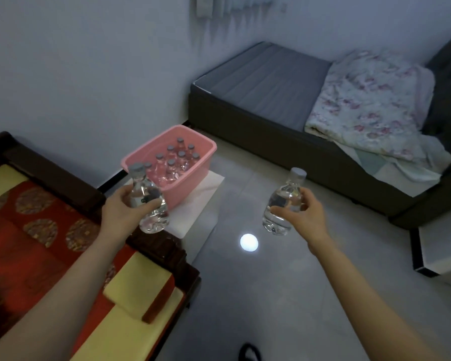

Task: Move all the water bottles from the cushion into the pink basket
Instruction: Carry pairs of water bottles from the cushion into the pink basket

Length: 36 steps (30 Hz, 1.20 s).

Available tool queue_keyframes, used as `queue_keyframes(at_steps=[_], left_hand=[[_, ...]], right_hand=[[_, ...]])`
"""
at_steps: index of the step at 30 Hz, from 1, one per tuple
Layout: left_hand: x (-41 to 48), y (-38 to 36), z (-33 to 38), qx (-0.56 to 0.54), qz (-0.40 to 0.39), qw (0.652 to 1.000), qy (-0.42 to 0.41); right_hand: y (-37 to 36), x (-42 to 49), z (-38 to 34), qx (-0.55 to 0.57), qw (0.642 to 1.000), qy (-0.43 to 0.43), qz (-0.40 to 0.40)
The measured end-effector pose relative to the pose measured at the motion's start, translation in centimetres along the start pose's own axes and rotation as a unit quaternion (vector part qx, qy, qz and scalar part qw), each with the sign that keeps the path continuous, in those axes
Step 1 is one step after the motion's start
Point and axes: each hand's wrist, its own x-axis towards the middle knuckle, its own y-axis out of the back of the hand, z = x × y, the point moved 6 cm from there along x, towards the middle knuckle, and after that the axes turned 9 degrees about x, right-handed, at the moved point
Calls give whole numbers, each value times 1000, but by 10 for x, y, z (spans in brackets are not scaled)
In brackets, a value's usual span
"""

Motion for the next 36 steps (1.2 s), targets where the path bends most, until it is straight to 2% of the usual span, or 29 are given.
queue_keyframes(at_steps=[7, 13, 18, 26, 32, 36], left_hand=[[75, -46, 28, -12, 81, 996, 21], [134, -71, 20, -3, 139, 988, 72], [161, -81, 10, -7, 177, 978, 109], [234, -97, -24, 38, 132, 984, 116], [280, -132, -45, 18, 94, 987, 128], [298, -153, -65, 16, 81, 986, 145]], right_hand=[[-29, 155, 0, -5, 997, -2, -76], [-89, 274, -14, -5, 983, 23, -180], [-156, 335, -13, -11, 964, 14, -265], [-283, 384, 9, -41, 927, 25, -373], [-359, 404, 49, -127, 863, 24, -488], [-392, 409, 73, -148, 837, 9, -527]])
